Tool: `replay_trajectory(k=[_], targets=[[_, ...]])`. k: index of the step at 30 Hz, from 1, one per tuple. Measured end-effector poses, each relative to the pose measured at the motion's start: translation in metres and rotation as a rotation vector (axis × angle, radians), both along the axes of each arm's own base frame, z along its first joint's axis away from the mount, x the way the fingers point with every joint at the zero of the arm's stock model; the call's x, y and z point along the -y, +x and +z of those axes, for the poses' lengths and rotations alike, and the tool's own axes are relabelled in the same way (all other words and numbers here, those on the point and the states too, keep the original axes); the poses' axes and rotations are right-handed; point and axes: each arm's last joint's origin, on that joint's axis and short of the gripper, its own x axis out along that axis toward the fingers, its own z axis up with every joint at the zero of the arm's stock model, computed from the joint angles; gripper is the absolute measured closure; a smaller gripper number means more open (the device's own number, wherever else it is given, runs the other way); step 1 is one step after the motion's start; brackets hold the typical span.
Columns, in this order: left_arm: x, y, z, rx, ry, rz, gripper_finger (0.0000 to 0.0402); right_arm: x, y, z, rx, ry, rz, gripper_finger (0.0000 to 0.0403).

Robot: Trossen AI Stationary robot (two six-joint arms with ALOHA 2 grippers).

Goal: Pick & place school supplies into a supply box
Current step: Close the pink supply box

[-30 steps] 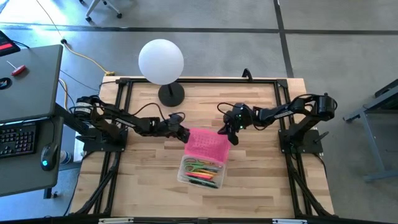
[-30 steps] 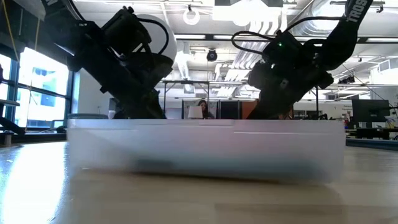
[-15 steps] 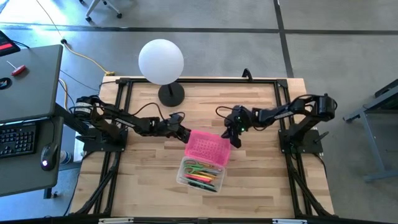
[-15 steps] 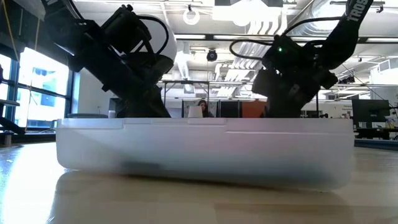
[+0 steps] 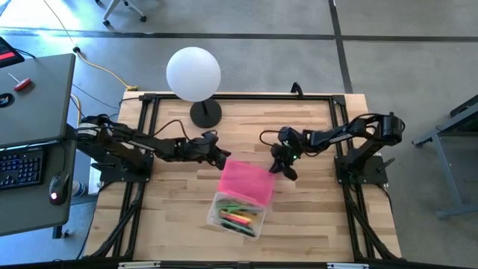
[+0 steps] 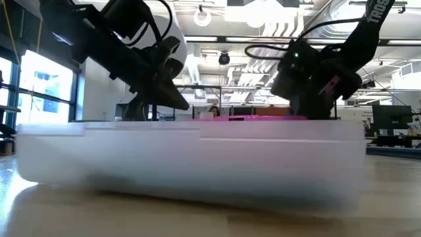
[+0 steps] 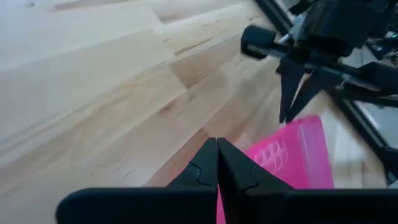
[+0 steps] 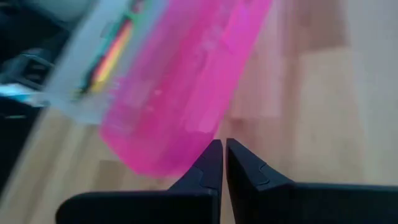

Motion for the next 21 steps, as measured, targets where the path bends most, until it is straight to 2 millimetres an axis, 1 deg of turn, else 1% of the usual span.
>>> replay_trajectory(k=[2, 4, 6, 9, 12, 14, 17, 19, 21], targets=[[0.000, -0.001, 0.004, 0.015, 0.001, -0.001, 0.0359, -0.001, 0.002, 0.003, 0.039, 0.032, 0.028, 0.0403], [0.000, -0.002, 0.008, 0.029, 0.011, -0.006, 0.0356, 0.000, 0.004, 0.006, 0.069, 0.045, 0.033, 0.0403], [0.000, -0.004, 0.014, 0.047, 0.027, -0.014, 0.0364, 0.000, 0.004, 0.006, 0.073, 0.051, 0.030, 0.0403], [0.001, -0.008, 0.026, 0.090, 0.051, -0.052, 0.0386, -0.003, 0.005, 0.006, 0.070, 0.060, 0.039, 0.0403], [0.009, -0.014, 0.042, 0.146, 0.086, -0.128, 0.0390, -0.007, 0.005, 0.006, 0.056, 0.061, 0.044, 0.0403], [0.019, -0.019, 0.055, 0.193, 0.104, -0.194, 0.0380, -0.006, 0.005, 0.004, 0.039, 0.017, -0.003, 0.0403], [0.041, -0.026, 0.069, 0.243, 0.097, -0.283, 0.0366, 0.001, 0.005, 0.002, -0.003, -0.080, -0.146, 0.0403], [0.060, -0.032, 0.070, 0.228, 0.093, -0.352, 0.0369, 0.005, 0.002, -0.001, -0.047, -0.105, -0.192, 0.0403], [0.080, -0.038, 0.066, 0.195, 0.079, -0.419, 0.0383, 0.007, -0.001, -0.004, -0.094, -0.084, -0.187, 0.0403]])
